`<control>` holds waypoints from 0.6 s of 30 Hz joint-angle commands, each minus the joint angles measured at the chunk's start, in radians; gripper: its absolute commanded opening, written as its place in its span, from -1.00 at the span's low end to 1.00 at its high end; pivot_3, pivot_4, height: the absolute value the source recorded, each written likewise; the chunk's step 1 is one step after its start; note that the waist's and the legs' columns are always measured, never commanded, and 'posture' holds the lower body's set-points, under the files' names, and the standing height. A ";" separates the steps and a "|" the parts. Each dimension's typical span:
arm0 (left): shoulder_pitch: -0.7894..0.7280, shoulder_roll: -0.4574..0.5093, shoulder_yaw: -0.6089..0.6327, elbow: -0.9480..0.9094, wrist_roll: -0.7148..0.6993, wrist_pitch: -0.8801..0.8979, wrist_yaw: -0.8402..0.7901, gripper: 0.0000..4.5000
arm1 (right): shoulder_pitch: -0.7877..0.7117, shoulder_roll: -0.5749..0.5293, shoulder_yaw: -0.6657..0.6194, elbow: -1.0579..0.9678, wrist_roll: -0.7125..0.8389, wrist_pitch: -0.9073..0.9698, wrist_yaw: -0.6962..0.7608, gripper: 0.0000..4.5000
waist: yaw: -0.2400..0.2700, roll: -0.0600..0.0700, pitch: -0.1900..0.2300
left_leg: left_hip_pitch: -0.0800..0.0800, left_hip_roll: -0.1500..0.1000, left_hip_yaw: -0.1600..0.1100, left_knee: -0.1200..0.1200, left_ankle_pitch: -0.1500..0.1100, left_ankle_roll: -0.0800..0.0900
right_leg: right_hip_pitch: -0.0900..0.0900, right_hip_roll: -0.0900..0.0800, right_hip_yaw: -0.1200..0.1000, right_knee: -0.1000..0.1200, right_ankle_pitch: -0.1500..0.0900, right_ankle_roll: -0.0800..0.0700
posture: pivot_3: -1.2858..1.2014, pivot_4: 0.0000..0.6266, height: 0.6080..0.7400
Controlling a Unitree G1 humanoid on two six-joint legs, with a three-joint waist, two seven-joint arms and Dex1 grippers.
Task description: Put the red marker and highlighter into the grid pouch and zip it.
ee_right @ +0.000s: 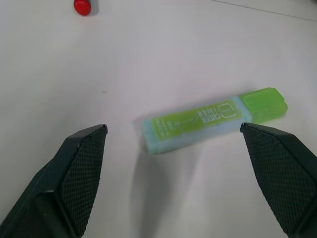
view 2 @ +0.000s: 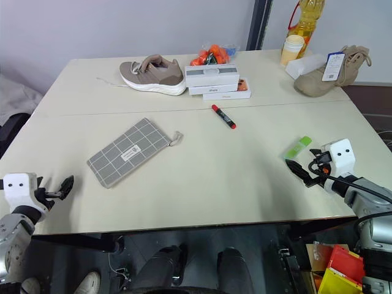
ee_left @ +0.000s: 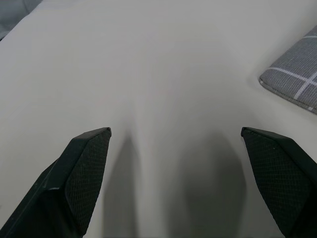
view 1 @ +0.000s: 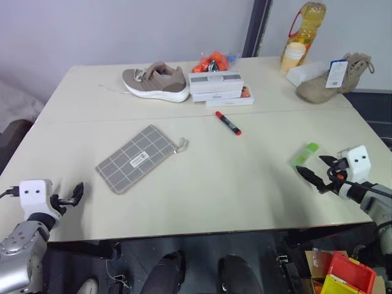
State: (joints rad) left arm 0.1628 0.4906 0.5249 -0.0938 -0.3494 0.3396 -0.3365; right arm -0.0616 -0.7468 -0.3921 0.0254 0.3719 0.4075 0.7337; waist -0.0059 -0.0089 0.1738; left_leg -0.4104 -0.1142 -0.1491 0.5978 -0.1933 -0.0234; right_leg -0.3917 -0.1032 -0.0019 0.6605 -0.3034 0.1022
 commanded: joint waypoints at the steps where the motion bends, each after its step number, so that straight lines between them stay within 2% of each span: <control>1: 0.001 0.003 0.018 -0.042 -0.012 -0.022 -0.009 1.00 | -0.010 -0.014 -0.014 -0.022 0.010 -0.001 0.003 0.99 | 0.000 0.000 0.000 | 0.000 0.000 0.000 0.000 0.000 0.000 | 0.000 0.000 0.000 0.000 0.000 0.000 | 0.03 -0.52 1.00; 11: -0.036 -0.002 0.020 -0.011 -0.009 -0.034 0.005 1.00 | -0.039 0.007 0.024 -0.111 0.049 0.034 0.022 0.99 | -0.004 0.000 0.000 | 0.000 0.001 0.001 0.000 0.000 0.000 | 0.000 0.000 0.000 0.000 0.000 0.000 | 0.03 -0.52 1.00; 18: -0.038 -0.018 -0.001 -0.015 -0.005 -0.071 -0.009 1.00 | -0.156 0.111 0.183 -0.243 0.076 0.082 -0.003 0.99 | -0.005 0.000 0.000 | 0.000 0.002 0.002 0.000 0.000 0.000 | -0.001 0.001 0.001 0.000 0.002 0.001 | 0.03 -0.52 1.00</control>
State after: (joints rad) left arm 0.1167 0.4695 0.5219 -0.0893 -0.3579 0.2937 -0.3422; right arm -0.1944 -0.6434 -0.2280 -0.1565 0.4295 0.4857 0.7408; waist -0.0106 -0.0090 0.1738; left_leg -0.4105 -0.1123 -0.1469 0.5977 -0.1933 -0.0234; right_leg -0.3933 -0.1025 -0.0012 0.6605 -0.3019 0.1030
